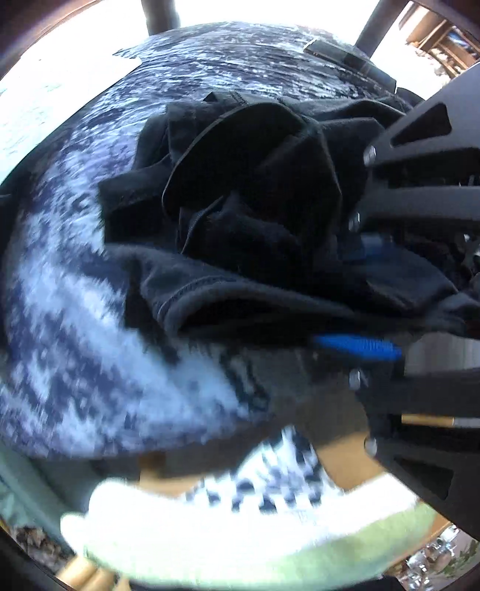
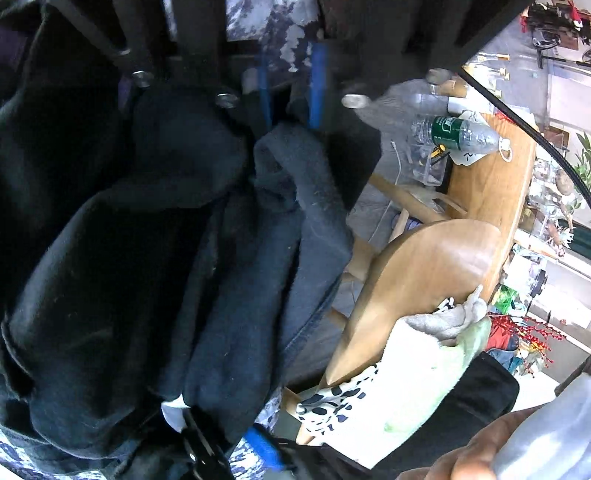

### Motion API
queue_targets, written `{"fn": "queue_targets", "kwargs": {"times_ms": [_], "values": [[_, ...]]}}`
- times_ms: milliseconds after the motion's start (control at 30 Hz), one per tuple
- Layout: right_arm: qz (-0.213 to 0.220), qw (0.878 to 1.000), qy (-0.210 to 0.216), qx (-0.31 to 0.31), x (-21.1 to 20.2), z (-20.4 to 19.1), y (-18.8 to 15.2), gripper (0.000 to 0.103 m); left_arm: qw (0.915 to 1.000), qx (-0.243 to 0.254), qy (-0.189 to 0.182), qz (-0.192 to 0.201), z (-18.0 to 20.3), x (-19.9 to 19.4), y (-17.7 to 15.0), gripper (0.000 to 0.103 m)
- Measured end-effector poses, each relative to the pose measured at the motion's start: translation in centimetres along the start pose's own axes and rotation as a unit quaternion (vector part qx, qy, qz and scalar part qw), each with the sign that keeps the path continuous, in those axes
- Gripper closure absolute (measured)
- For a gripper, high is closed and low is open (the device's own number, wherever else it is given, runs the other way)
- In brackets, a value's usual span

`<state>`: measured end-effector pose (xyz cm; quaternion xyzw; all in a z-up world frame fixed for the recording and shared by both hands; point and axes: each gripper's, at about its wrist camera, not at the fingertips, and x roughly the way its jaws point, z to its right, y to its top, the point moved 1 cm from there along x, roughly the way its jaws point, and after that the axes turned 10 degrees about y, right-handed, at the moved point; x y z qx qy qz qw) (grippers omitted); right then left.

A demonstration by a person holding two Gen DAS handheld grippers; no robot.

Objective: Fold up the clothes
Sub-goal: 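Open both grippers and release the folded garment onto the bed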

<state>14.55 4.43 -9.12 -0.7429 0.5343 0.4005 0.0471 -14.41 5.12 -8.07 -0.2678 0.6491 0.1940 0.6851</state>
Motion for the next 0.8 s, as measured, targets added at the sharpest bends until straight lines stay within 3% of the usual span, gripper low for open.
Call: {"fn": "queue_targets", "kwargs": {"times_ms": [33, 67, 200, 333, 433, 533, 633, 733, 800], "values": [[0.002, 1.0, 0.009, -0.003, -0.3, -0.4, -0.2, 0.061, 0.9999, -0.005, 0.006, 0.007, -0.6, -0.6, -0.3, 0.054], [0.005, 1.0, 0.008, -0.015, -0.9, -1.0, -0.5, 0.057, 0.9998, -0.014, 0.008, 0.015, -1.2, -1.4, -0.6, 0.05], [0.015, 0.998, 0.004, -0.061, -3.4, -3.3, -1.8, 0.057, 0.997, -0.046, 0.024, 0.057, -3.8, -4.8, -2.1, 0.048], [0.031, 0.994, -0.003, -0.1, -7.0, -4.9, -2.7, 0.057, 0.9935, -0.021, -0.02, 0.11, -5.3, -7.7, -6.0, 0.044], [0.064, 0.993, -0.038, -0.092, -13.0, -2.6, -1.3, 0.058, 0.9883, 0.012, -0.054, 0.142, -3.9, -8.2, -10.2, 0.028], [0.088, 0.99, -0.104, -0.043, -17.8, 2.0, 2.3, 0.057, 0.9841, 0.04, -0.069, 0.159, -1.3, -7.7, -14.2, 0.026], [0.08, 0.991, -0.105, 0.015, -19.5, 7.8, 7.1, 0.057, 0.9849, 0.07, -0.067, 0.144, 1.8, -5.5, -16.8, 0.026], [0.044, 0.991, -0.121, 0.04, -17.4, 11.6, 11.3, 0.057, 0.987, 0.079, -0.061, 0.126, 2.8, -2.7, -17.6, 0.026], [0.022, 0.992, -0.116, 0.047, -15.8, 13.1, 13.0, 0.057, 0.9874, 0.095, -0.023, 0.124, 3.4, -1.3, -17.5, 0.026]]}}
